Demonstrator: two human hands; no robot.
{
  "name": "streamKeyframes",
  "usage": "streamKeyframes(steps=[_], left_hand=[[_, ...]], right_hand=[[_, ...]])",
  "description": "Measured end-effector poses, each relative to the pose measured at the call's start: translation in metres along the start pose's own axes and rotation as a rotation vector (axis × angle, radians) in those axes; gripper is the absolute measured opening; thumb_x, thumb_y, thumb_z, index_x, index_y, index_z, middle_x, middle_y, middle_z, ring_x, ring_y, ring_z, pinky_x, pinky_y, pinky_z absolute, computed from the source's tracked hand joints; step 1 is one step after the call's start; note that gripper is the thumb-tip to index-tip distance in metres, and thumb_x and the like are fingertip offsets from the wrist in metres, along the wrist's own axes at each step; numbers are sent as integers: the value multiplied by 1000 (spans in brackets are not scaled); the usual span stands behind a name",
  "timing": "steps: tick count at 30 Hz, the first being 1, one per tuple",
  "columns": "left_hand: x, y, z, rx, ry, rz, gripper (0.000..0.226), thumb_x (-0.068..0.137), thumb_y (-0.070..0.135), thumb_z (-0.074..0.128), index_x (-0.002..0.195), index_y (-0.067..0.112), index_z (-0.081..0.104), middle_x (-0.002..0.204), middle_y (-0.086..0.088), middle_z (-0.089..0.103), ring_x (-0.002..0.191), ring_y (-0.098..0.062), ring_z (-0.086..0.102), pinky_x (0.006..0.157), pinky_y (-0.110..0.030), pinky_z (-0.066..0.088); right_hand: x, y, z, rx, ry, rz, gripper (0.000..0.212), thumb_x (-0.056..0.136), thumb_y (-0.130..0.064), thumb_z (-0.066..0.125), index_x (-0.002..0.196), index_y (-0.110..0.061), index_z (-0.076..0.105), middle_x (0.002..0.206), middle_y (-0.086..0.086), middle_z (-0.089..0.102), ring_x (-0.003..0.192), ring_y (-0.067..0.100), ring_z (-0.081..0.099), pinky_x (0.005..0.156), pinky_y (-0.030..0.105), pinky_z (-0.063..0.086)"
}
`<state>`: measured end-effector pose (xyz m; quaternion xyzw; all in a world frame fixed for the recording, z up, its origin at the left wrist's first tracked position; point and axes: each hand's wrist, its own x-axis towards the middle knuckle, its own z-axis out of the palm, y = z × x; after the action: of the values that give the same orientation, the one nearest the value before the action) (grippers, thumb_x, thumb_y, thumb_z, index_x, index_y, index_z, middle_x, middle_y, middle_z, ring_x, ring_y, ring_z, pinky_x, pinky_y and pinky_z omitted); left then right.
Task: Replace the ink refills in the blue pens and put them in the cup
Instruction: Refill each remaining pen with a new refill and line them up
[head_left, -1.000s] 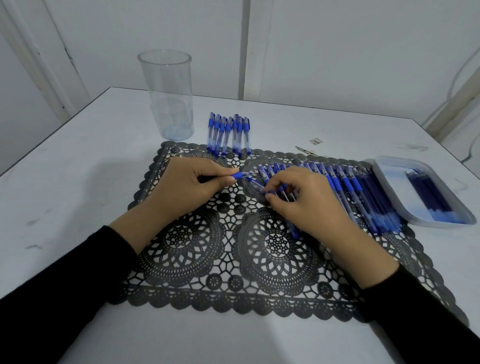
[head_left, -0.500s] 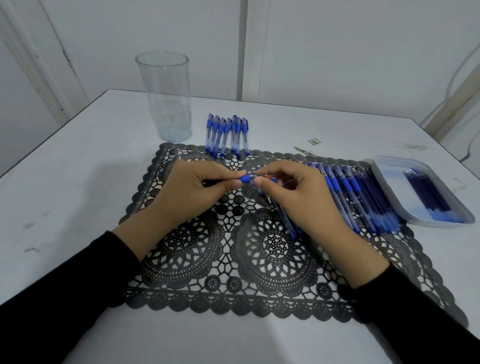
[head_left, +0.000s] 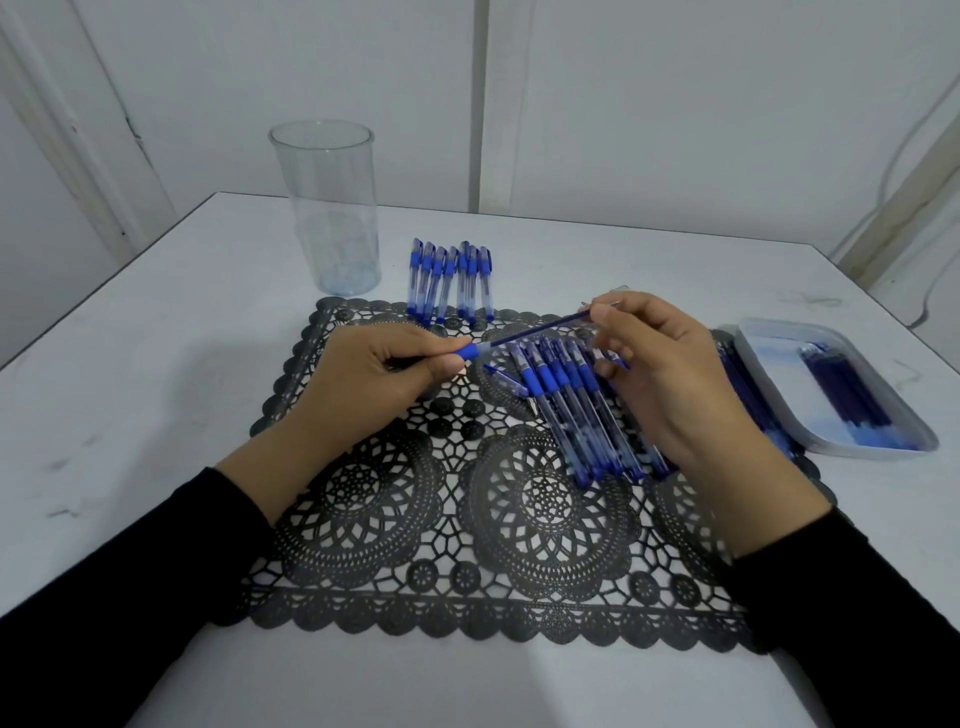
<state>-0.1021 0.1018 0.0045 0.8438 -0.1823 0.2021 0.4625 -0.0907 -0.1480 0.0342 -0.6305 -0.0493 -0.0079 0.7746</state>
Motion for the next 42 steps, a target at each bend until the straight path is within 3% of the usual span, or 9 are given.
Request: streamKeyframes(steps=[8,15,17,21,25,28,32,38,42], left_hand=[[2,2,4,23,1,-61,28,84,23,75,112,23,74,94,17,74,83,4,69,82,-14,54],[19,30,43,68,-44,63,27,85,22,75,111,22,73,93,16,72,77,10,66,69,-5,48],[26,39,60,73,-74,99,25,86,25,74,111,21,74,91,13,74,73,3,67,64,-11,52],[44,53,92,-9,-115,78,25,85,24,76,109,20,75,94,6,76,84,-4,69,76,-18,56],[62,62,120,-23,-196,-64,25,86,25,76,111,26,75,103,9,75,86,2,66,79,-4,49],[71,69,135,15,-265,-130,24,87,26,75,112,27,75,108,8,74,81,10,59,71,7,38],[78,73,146,66,-328,-172,23,88,29,74,111,31,75,110,10,73,83,7,58,72,1,38],[80,73,152,66,-331,-193,23,89,30,73,112,31,75,109,11,73,84,5,59,74,-3,39],[80,74,155,32,-321,-176,24,89,28,73,113,29,75,105,12,74,74,15,55,64,6,38]], right_hand=[[6,-23,-22,228,156,-17,19,88,-11,66,106,-15,70,94,-3,69,67,8,49,55,20,37],[4,-54,-68,-249,278,-132,8,87,-17,71,92,-22,69,92,1,72,65,8,50,57,22,37],[2,-60,-82,-379,310,-126,5,85,-16,72,88,-20,70,85,-2,70,60,-1,52,57,16,39],[7,-57,-100,-553,331,-30,6,84,-9,73,89,-5,73,78,-6,69,54,-12,56,54,4,40],[19,-36,-111,-711,431,33,8,77,-19,79,70,-18,75,76,-7,74,77,7,69,80,35,57],[25,-27,-114,-952,485,79,15,78,-34,76,65,-27,72,75,-13,72,80,13,67,75,36,56],[28,-19,-109,-1194,462,159,8,83,-35,67,81,-29,73,78,-12,67,75,14,59,56,23,36],[30,-14,-107,-1303,411,143,12,87,-37,65,90,-32,75,89,-8,72,81,15,62,56,24,36],[26,-27,-125,-1088,411,52,17,86,-39,66,79,-26,74,81,-10,72,81,12,65,70,29,51]])
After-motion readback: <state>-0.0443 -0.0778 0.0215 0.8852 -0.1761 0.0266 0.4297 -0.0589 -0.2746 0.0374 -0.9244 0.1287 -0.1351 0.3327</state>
